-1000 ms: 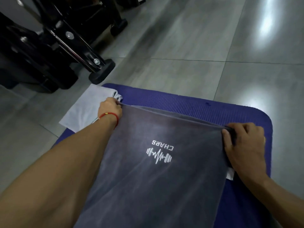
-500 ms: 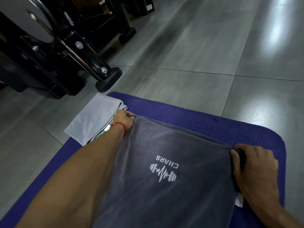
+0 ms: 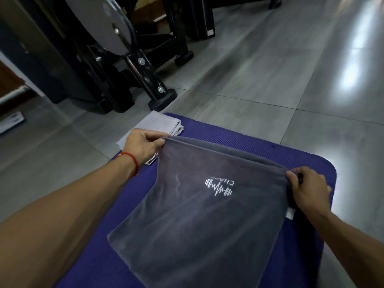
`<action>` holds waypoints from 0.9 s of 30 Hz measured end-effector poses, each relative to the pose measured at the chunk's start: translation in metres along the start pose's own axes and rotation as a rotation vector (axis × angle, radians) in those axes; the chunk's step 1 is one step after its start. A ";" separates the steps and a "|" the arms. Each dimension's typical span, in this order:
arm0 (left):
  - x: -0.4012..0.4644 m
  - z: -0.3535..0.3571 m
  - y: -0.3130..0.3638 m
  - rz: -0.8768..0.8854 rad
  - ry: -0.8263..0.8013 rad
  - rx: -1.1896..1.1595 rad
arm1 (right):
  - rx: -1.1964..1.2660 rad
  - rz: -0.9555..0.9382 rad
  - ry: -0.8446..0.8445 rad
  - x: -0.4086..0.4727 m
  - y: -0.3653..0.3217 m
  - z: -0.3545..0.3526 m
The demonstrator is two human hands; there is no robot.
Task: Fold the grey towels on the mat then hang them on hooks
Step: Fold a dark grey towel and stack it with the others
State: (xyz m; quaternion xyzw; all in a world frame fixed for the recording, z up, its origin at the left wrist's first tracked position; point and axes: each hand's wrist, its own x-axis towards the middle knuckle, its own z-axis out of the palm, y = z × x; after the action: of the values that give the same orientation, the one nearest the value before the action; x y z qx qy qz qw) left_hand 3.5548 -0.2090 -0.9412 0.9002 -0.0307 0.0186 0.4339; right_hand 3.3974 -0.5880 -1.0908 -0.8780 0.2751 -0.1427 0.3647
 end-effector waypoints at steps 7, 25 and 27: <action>-0.096 -0.144 -0.010 -0.074 0.207 -0.229 | 0.144 -0.359 -0.041 -0.024 -0.135 -0.057; -0.377 -0.399 -0.016 -0.075 0.692 -0.209 | 0.279 -0.818 -0.392 -0.175 -0.431 -0.137; -0.394 -0.407 -0.021 -0.097 0.712 -0.179 | 0.270 -0.830 -0.403 -0.184 -0.443 -0.132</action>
State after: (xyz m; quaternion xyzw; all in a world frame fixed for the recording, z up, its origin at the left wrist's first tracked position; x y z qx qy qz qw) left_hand 3.1604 0.1382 -0.7276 0.7962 0.1635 0.3072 0.4950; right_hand 3.3567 -0.2959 -0.6905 -0.8686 -0.1956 -0.1378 0.4340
